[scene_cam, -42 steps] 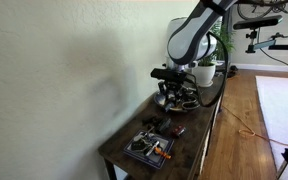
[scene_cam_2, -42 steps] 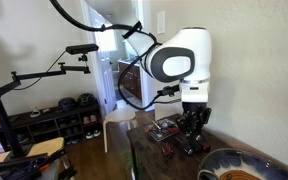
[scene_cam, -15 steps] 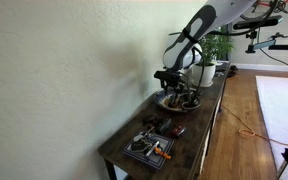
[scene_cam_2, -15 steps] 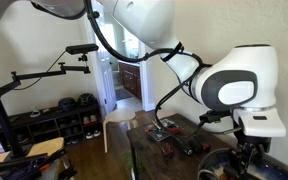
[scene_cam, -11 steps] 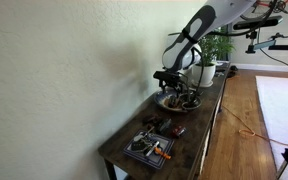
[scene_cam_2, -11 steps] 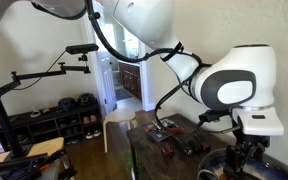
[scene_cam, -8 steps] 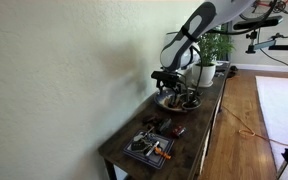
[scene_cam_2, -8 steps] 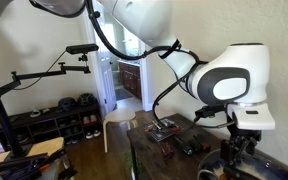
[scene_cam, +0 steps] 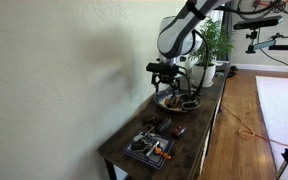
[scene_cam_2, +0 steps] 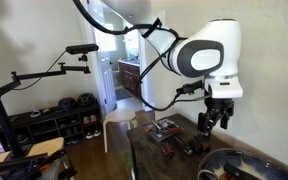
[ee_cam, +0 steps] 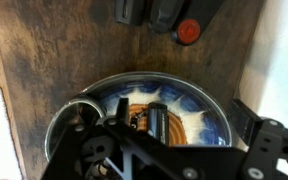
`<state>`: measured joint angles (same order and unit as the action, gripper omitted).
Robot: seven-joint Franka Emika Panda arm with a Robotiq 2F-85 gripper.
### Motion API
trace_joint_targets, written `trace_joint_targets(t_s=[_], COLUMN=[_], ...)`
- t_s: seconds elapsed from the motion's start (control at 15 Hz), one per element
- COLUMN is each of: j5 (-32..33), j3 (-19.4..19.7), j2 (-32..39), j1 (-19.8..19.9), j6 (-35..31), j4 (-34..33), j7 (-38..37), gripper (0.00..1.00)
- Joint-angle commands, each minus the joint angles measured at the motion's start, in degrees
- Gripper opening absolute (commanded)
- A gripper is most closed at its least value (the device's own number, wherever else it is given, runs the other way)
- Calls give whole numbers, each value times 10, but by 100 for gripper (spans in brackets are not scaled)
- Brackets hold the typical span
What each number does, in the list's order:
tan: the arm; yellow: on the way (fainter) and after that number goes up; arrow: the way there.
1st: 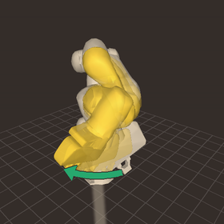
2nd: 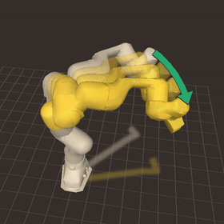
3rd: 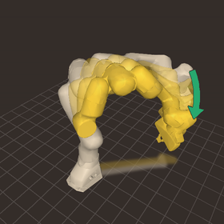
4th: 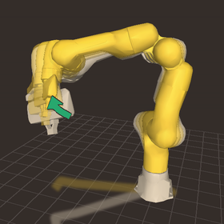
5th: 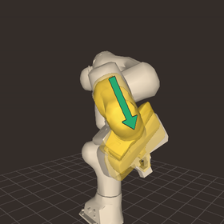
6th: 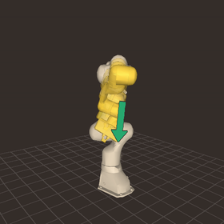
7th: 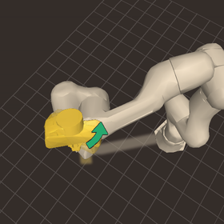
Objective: Put a black object on the circle shaped tray
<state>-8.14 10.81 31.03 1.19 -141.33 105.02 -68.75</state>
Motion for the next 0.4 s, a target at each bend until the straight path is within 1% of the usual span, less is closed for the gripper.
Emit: trace_joint_targets(t_s=[0.0,0.13,0.2,0.33], j5=[-7,-9,1,0], j3=[-12,-22,-15,-22], j2=[-65,-79,-38,-47], j1=[-11,-15,-10,-14], j6=[21,24,15,15], j4=[66,82,38,50], j7=[-2,4,-1,0], gripper=[100,100,100,100])
